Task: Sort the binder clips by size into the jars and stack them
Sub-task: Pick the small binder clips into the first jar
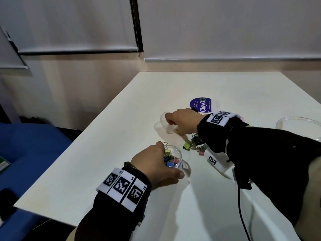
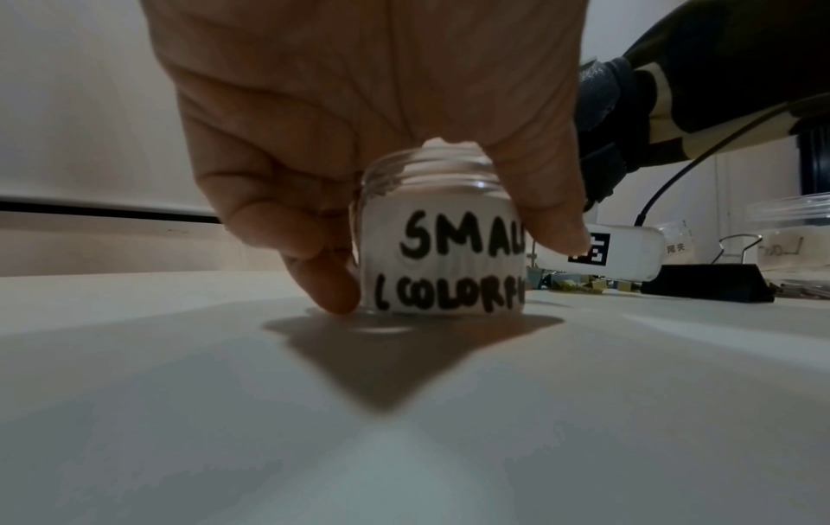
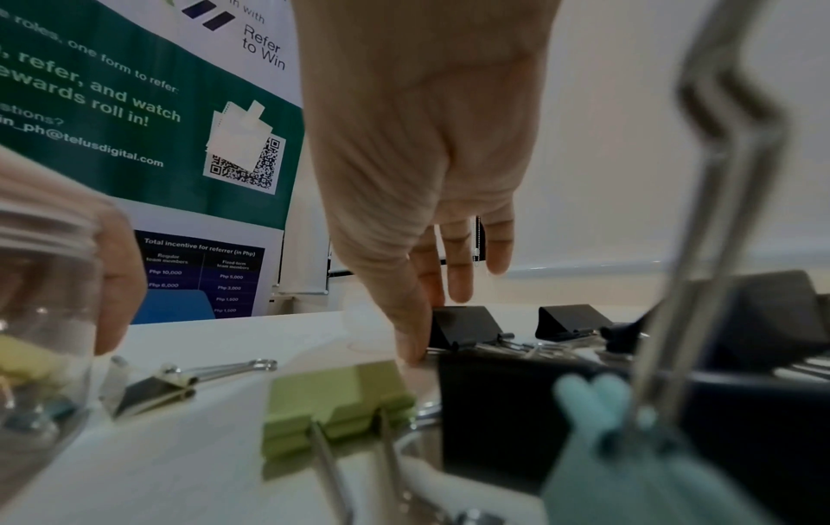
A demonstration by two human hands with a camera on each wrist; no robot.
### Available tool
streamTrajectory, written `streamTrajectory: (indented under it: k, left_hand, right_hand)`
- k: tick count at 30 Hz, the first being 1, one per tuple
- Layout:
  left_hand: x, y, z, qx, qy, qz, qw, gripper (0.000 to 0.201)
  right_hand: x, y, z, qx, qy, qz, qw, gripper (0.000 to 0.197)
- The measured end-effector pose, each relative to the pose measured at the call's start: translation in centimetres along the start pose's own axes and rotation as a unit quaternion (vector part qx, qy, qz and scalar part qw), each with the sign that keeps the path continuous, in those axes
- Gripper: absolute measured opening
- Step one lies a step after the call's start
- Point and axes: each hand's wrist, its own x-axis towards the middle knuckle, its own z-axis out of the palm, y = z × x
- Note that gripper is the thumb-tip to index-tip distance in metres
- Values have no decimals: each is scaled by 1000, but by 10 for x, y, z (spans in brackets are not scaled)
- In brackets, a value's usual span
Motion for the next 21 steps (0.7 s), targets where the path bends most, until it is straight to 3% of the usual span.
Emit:
streamTrajectory:
  k: [13, 16, 18, 21]
  left_hand:
    - [1, -1, 0, -4, -1, -2, 1000, 72]
    - [2, -1, 1, -2, -3, -5, 1000, 72]
    - [3, -1, 1, 0, 0, -2, 1000, 70]
    - [4, -1, 2, 2, 1, 2, 1000, 69]
  right_hand:
    - [-4, 0, 2, -7, -12, -29, 999, 12]
    - [-7, 2, -3, 105, 9, 10, 994, 21]
    - [-11, 4, -12, 248, 47, 51, 966, 20]
    - [-18, 12, -21, 435, 61, 125, 889, 15]
